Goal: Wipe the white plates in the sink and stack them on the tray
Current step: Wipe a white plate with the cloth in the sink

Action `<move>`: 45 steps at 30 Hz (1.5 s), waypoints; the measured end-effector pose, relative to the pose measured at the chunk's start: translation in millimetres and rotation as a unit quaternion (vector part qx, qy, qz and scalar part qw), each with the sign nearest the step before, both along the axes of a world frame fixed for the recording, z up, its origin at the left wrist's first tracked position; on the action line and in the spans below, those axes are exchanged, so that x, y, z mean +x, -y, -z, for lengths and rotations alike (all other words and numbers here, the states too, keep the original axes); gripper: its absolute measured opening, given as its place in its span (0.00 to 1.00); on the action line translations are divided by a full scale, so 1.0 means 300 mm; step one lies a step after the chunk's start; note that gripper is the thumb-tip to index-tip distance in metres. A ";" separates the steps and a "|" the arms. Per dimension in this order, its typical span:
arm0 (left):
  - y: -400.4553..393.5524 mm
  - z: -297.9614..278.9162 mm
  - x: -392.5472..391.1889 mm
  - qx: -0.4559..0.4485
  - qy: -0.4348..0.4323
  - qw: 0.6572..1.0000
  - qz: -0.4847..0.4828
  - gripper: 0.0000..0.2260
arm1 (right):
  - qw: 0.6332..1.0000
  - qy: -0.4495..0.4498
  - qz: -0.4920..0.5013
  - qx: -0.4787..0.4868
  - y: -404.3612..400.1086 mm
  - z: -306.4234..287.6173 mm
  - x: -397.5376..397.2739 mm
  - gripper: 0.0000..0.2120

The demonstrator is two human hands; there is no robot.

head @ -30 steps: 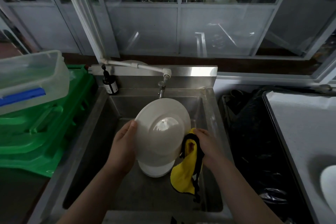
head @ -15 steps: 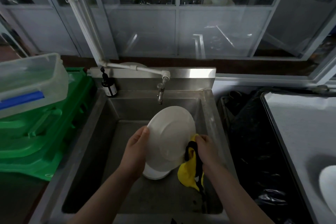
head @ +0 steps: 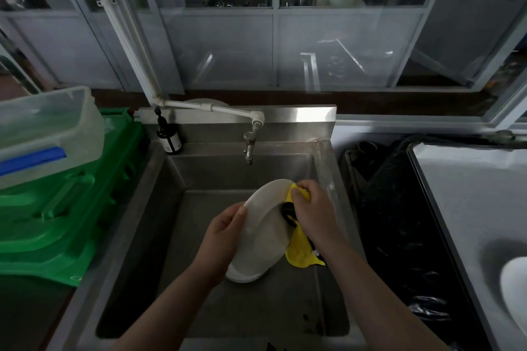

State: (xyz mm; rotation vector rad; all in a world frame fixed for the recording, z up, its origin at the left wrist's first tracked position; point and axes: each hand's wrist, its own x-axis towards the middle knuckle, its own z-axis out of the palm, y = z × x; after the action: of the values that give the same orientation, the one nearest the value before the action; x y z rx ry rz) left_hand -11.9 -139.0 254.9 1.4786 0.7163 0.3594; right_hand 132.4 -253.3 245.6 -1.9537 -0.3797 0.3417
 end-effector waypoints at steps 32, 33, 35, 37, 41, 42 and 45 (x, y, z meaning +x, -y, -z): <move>-0.020 0.010 -0.057 -0.056 0.027 0.998 -0.015 0.14 | 0.997 -0.012 -0.062 0.036 0.020 0.099 -0.073 0.06; -0.019 0.012 -0.056 -0.056 0.027 0.998 -0.018 0.14 | 0.997 -0.021 -0.061 0.030 0.029 0.111 -0.067 0.07; -0.018 0.016 -0.056 -0.062 0.027 0.997 -0.024 0.14 | 0.997 -0.043 -0.058 0.021 0.048 0.132 -0.061 0.08; -0.020 0.023 -0.056 -0.072 0.032 0.996 -0.029 0.14 | 0.997 -0.060 -0.047 0.014 0.063 0.150 -0.057 0.09; -0.026 0.028 -0.048 -0.091 0.050 0.994 -0.042 0.15 | 0.996 -0.093 -0.010 0.000 0.089 0.187 -0.049 0.10; -0.030 0.024 -0.046 -0.094 0.055 0.993 -0.043 0.15 | 0.994 -0.107 0.003 0.001 0.096 0.193 -0.045 0.09; -0.051 0.006 -0.041 -0.109 0.073 0.990 -0.046 0.15 | 0.987 -0.160 0.030 -0.001 0.118 0.215 -0.038 0.06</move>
State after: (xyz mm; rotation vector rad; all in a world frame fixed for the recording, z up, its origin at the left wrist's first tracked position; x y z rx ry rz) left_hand -24.1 -123.8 253.2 1.2035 0.6851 0.4411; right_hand 121.0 -288.8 181.2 -1.8669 -0.1112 0.6068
